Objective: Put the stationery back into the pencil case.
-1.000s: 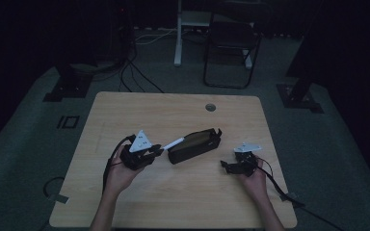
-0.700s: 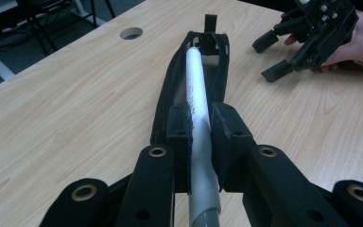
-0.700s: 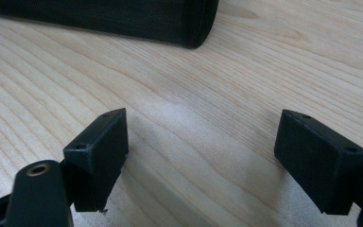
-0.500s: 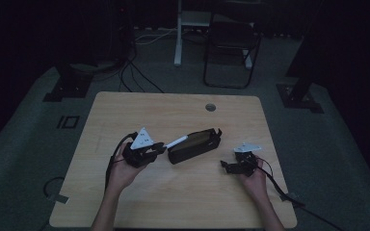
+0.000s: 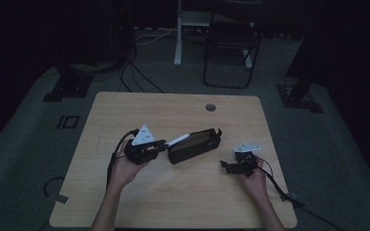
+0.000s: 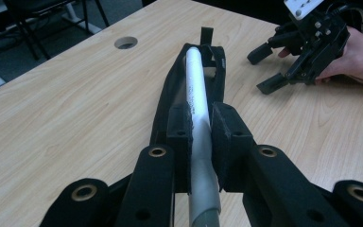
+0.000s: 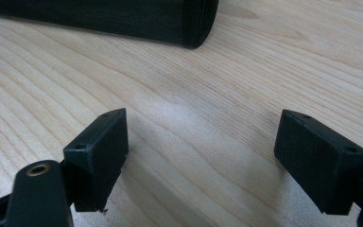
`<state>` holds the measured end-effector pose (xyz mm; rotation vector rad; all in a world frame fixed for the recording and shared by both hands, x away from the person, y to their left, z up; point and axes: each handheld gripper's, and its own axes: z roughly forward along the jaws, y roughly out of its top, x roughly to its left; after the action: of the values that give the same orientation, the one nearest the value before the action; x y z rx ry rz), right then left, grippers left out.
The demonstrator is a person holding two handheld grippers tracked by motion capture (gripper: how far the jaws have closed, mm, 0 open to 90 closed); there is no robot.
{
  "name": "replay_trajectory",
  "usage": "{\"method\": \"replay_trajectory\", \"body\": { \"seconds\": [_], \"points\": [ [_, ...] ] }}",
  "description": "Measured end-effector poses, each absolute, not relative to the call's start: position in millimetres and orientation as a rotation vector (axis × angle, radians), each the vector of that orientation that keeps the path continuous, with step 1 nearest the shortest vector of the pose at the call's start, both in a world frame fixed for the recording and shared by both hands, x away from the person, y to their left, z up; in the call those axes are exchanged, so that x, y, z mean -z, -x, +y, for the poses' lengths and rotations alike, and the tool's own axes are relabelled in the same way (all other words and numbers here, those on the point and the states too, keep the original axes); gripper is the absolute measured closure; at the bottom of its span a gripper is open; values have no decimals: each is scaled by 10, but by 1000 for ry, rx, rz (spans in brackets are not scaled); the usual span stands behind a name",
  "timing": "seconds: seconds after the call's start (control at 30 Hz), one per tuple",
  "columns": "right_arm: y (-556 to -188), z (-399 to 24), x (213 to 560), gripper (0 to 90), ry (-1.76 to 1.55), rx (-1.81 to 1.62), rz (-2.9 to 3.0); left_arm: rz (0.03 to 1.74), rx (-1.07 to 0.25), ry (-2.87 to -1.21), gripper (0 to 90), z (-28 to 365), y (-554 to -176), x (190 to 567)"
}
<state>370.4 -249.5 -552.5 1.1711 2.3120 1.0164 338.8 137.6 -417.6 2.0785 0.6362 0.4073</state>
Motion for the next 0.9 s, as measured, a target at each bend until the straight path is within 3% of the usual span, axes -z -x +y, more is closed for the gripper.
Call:
{"method": "replay_trajectory", "body": {
  "seconds": [0.9],
  "points": [
    [-3704,-2494,5525,183,-1172,-1017,2311,612,-380,-2075,789,1245,-3537,4147]
  ]
}}
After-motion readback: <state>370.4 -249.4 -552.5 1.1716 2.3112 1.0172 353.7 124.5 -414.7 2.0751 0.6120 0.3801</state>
